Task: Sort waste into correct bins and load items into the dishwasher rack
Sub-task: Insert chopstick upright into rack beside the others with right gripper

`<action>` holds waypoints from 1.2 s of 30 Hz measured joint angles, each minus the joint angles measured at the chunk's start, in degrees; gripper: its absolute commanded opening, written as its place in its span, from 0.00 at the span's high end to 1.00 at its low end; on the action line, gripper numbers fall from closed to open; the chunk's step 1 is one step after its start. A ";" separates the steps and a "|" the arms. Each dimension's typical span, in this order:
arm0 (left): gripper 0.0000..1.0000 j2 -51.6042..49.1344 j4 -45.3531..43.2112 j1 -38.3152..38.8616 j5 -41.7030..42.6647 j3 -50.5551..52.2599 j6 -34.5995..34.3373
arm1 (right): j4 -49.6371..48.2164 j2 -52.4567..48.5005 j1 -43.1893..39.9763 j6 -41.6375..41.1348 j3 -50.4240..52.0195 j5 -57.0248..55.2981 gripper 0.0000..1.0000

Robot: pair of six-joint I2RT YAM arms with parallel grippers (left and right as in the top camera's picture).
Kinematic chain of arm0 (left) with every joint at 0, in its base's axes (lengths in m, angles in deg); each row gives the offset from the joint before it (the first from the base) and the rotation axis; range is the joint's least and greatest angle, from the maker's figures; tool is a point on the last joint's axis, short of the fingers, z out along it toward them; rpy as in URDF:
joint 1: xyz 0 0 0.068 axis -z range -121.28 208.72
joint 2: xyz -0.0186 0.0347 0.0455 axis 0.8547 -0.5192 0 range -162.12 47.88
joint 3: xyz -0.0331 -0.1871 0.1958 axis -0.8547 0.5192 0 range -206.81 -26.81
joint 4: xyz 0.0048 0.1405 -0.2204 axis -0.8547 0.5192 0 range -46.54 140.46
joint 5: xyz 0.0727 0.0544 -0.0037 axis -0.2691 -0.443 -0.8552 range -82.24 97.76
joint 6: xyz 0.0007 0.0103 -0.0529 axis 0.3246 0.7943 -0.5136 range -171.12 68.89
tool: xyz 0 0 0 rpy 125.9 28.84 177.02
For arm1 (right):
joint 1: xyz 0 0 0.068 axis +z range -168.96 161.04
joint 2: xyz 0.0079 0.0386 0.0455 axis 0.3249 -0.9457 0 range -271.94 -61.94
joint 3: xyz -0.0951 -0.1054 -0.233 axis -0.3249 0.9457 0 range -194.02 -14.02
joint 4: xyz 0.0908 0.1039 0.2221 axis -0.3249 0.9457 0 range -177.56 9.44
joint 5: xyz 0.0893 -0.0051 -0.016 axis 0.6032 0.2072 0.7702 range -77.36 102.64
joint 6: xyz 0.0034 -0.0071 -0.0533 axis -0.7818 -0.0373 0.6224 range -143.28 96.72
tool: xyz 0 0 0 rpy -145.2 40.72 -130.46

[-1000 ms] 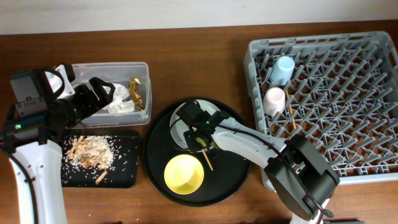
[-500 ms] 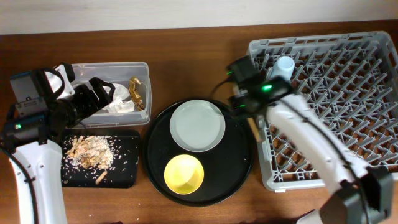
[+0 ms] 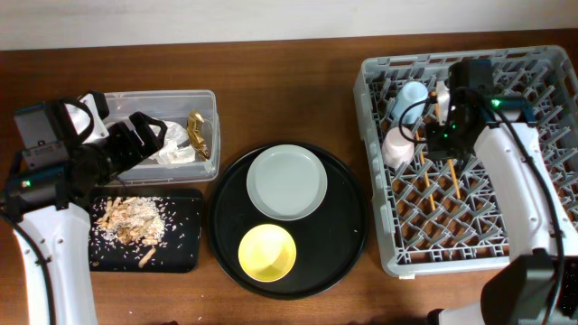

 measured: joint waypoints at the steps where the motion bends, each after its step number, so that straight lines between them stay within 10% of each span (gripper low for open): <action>1: 0.01 0.00 0.00 0.00 0.00 0.00 0.00 | -0.02 -0.57 -0.57 0.44 0.00 0.00 0.96; 23: 0.01 0.00 0.00 0.00 0.00 0.00 0.00 | -0.74 -9.49 -2.45 0.46 0.17 1.36 0.69; 36: 0.01 0.00 0.00 0.00 0.00 0.00 0.00 | 15.34 -9.49 -2.49 -2.93 0.28 28.57 0.54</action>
